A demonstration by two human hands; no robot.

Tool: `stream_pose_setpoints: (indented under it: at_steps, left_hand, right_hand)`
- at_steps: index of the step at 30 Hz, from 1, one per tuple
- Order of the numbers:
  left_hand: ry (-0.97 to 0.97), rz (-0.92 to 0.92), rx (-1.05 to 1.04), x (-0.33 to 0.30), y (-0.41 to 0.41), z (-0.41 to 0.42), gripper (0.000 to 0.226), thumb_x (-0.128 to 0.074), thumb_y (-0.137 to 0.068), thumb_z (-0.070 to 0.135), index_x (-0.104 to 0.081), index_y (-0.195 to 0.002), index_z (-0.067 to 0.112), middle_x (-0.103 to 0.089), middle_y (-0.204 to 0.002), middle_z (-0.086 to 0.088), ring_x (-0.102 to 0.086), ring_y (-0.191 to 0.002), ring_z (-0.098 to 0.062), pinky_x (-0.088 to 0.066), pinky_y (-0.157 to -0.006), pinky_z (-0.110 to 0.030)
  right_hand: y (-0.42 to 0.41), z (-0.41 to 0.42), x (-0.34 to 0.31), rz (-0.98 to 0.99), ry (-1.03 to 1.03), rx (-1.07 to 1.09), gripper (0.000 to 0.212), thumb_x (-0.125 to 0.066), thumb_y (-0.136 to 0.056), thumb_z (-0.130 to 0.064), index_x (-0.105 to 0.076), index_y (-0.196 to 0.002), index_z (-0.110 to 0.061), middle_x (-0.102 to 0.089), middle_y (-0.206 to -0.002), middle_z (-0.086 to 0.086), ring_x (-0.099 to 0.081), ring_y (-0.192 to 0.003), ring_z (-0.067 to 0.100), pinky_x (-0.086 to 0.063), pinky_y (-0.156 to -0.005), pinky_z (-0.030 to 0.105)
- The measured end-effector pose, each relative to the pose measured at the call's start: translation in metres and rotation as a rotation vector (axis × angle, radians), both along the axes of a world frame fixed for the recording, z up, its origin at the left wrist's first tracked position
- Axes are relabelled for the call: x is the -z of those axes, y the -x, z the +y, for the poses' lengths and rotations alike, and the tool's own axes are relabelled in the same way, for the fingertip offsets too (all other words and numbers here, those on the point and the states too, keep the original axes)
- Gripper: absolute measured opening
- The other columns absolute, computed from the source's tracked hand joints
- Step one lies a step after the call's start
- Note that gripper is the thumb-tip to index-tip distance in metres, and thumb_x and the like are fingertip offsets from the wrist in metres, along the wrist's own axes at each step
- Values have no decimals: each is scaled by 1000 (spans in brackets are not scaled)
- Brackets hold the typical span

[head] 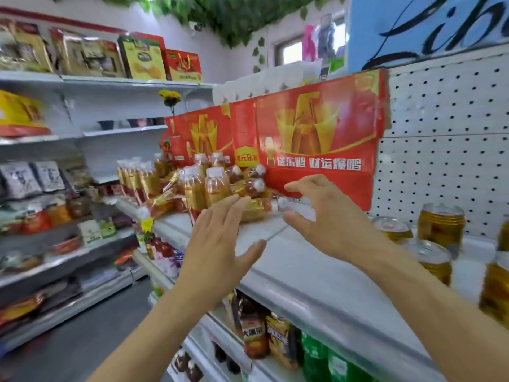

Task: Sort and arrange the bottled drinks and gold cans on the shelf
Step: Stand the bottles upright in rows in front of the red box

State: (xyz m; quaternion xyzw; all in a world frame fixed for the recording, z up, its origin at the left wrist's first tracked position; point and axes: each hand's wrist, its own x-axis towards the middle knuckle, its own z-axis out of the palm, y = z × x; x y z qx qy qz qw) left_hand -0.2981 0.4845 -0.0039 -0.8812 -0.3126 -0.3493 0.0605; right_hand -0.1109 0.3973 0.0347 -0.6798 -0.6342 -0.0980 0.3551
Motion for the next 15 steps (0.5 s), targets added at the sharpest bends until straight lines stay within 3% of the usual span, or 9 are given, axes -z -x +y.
stream_pose_setpoints:
  at_steps: [4,7,12,15]
  left_hand:
    - [25,-11,-27,-18,6,72,73,-54,-87,54,-27,-149,27,-30,-152,6,-27,-141,-16,-18,-117,-33]
    - [78,-26,-45,-30,12,111,74,-58,-87,49,-26,-150,26,-29,-153,4,-23,-142,-14,-20,-117,-36]
    - [104,-23,15,-61,11,178,70,-56,-86,53,-32,-147,30,-32,-151,7,-27,-139,-13,-24,-115,-39]
    - [143,51,131,-90,1,215,65,-59,-86,51,-36,-145,33,-37,-149,10,-32,-134,-7,-28,-112,-35]
  right_hand:
    - [-7,88,-11,59,142,-6,50,-63,-89,-37,-49,-136,-26,-45,-135,0,-46,-123,21,-41,-102,43]
    - [-16,134,-11,56,312,5,50,-64,-88,-32,-49,-136,-25,-46,-133,6,-50,-117,25,-44,-98,42]
    - [-43,201,-8,92,442,155,33,-57,-93,-17,-57,-125,-6,-60,-122,11,-58,-108,28,-48,-93,40]
    - [-64,239,3,191,500,272,34,-54,-95,-22,-56,-125,-6,-61,-124,11,-58,-110,27,-47,-93,38]
